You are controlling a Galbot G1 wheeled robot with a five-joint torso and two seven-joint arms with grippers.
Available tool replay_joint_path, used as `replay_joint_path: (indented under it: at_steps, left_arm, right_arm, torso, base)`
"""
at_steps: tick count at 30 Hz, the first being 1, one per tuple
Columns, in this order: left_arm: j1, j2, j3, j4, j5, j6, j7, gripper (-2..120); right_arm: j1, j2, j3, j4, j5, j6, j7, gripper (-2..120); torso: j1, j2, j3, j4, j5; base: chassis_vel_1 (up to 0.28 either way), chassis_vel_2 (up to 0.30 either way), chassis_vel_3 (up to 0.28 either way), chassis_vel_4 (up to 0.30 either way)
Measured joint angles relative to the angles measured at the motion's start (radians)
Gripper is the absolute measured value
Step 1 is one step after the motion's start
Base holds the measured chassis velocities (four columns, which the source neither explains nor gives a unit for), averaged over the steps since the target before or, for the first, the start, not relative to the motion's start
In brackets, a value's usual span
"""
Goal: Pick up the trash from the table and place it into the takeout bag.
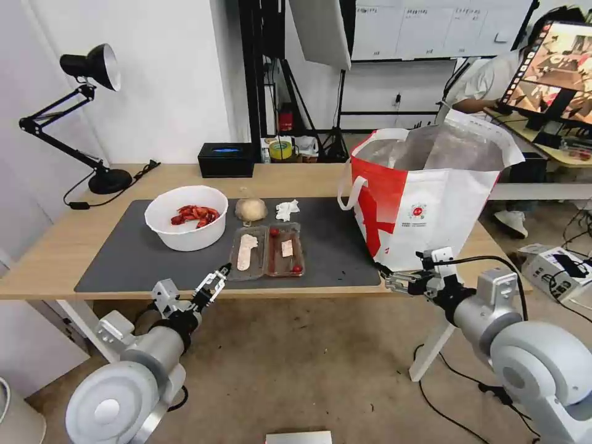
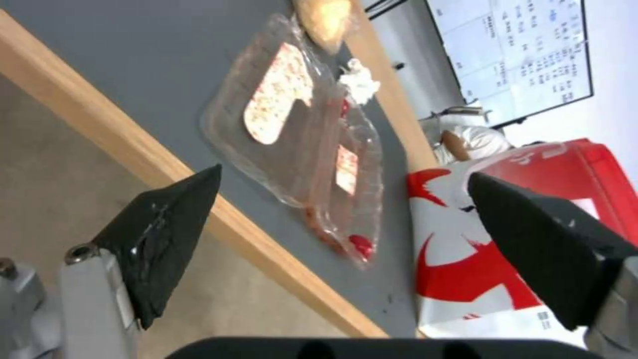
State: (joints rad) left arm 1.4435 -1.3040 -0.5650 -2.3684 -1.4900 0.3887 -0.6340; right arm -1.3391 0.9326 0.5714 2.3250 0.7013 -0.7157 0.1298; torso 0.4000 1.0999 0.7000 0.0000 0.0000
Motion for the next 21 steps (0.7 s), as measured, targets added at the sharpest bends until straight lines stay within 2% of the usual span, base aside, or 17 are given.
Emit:
replay_joint_path:
  at_steps: [21]
  left_arm:
    - [-0.084,-0.015,0.116,0.089,0.008,-0.008,0.004,100]
  right_arm:
    - [-0.004,-0.007,0.007,-0.004,-0.002,0.001,0.002,100]
  torso:
    - [0.000,0.000,0.000,0.0000,0.0000]
  base:
    - [0.000,0.000,0.000,0.000]
